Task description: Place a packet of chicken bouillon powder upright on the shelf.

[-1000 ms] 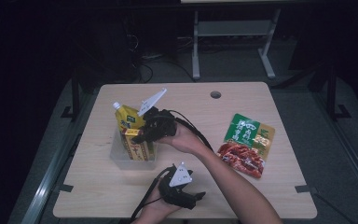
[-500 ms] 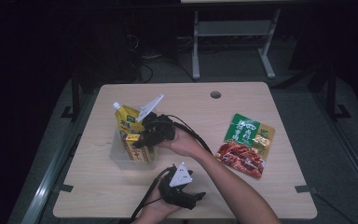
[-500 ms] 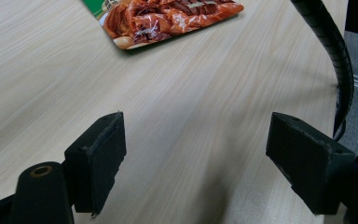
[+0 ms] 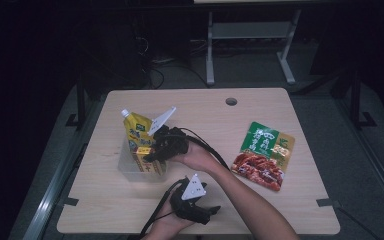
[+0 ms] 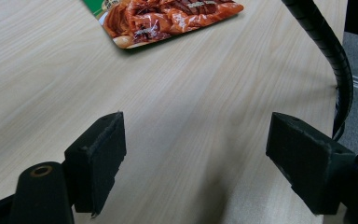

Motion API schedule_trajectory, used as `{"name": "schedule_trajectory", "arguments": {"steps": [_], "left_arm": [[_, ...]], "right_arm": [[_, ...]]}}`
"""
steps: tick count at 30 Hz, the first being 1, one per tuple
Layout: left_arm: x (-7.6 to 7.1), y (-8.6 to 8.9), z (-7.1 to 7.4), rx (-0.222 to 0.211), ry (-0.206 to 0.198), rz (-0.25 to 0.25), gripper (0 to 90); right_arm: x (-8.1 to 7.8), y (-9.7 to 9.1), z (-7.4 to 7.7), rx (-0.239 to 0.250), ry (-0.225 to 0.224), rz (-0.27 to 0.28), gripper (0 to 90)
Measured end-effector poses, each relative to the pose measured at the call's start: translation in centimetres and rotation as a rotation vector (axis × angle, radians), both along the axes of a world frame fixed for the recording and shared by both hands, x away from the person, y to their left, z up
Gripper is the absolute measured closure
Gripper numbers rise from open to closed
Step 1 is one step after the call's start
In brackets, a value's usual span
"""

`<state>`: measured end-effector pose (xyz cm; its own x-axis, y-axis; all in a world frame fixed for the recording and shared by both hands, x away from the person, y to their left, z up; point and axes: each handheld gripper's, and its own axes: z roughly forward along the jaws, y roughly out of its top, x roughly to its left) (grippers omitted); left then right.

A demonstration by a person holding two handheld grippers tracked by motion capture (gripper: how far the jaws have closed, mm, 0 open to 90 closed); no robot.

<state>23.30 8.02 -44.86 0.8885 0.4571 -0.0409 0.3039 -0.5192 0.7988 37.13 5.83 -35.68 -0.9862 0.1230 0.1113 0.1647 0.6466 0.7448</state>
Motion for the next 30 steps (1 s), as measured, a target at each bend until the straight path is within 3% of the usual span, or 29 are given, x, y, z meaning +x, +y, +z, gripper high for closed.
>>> {"name": "schedule_trajectory", "arguments": {"steps": [11,23,30], "left_arm": [[0.0,0.0,0.0,0.004,-0.002,-0.001,19.5],[-0.1,-0.1,0.0,0.001,0.001,0.000,19.5],[-0.2,-0.1,-0.1,0.000,0.013,0.003,19.5]], "right_arm": [[-0.2,0.1,-0.7,-0.027,0.008,0.000,62.1],[-0.5,-0.4,-0.1,0.013,0.024,0.001,53.9],[-0.8,-1.7,0.5,0.038,0.036,-0.014,50.7]]}}
